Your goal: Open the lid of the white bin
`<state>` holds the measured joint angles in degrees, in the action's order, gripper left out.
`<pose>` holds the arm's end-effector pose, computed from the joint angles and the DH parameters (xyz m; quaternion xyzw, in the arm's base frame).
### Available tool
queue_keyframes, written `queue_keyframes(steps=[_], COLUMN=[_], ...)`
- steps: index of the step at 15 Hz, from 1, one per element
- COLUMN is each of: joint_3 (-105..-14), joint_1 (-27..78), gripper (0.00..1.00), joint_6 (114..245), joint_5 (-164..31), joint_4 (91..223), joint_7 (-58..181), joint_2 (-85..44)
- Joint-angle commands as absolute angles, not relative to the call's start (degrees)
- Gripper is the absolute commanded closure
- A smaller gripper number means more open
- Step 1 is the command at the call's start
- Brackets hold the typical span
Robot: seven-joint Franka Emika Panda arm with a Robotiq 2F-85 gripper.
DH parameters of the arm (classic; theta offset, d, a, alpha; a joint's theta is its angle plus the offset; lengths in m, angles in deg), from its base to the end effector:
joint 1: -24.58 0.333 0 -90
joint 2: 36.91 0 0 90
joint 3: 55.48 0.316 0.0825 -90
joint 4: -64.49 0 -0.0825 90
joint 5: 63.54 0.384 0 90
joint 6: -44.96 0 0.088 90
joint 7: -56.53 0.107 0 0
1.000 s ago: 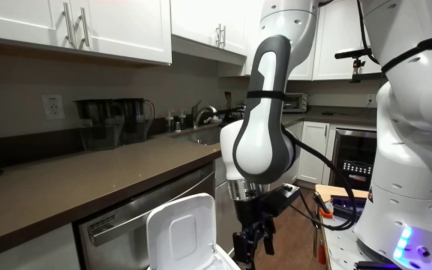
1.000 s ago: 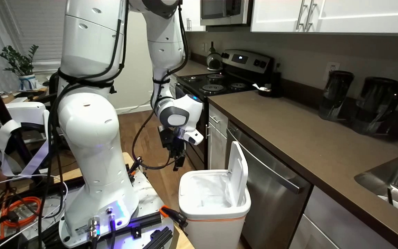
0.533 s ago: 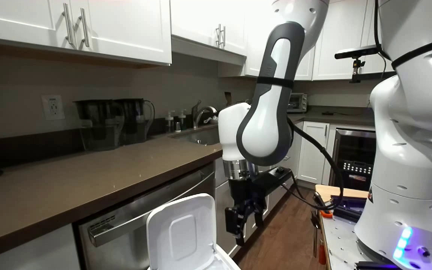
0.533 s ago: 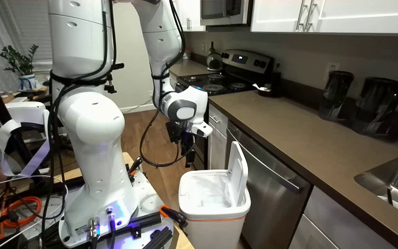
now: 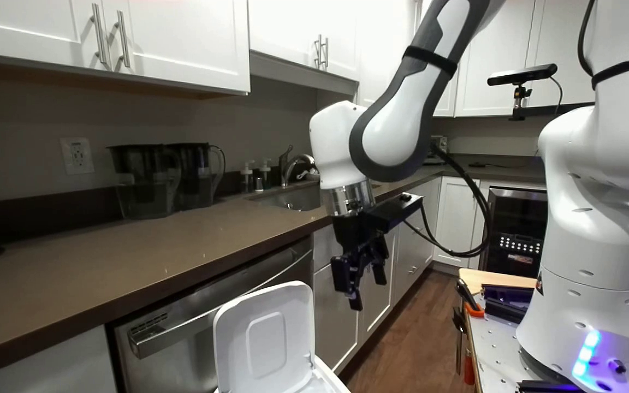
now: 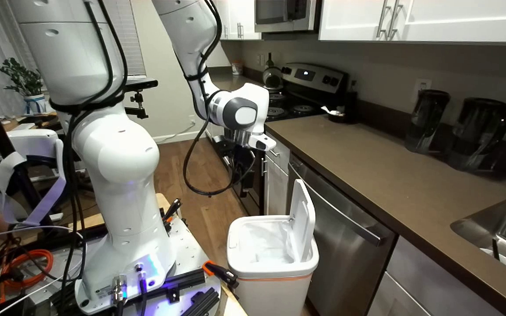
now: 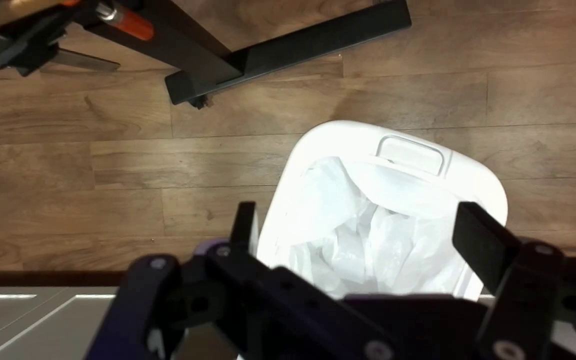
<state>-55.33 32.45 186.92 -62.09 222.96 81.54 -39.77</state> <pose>0.3571 0.0502 0.2123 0.9803 -0.1574 -0.1158 0.0276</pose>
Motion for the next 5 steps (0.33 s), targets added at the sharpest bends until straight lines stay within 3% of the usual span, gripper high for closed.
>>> queue_keyframes(steps=[1,2,5], joint_3=[-53.7,-53.1,-52.7], joint_1=[30.0,30.0,29.6], gripper=[0.00,0.00,0.00], joint_6=[177.1,181.2,177.9], joint_5=[-63.1,-61.8,-61.7], joint_4=[223.2,222.8,222.8], joint_7=[79.7,81.0,80.5], joint_2=[-48.7,-44.3,-48.1])
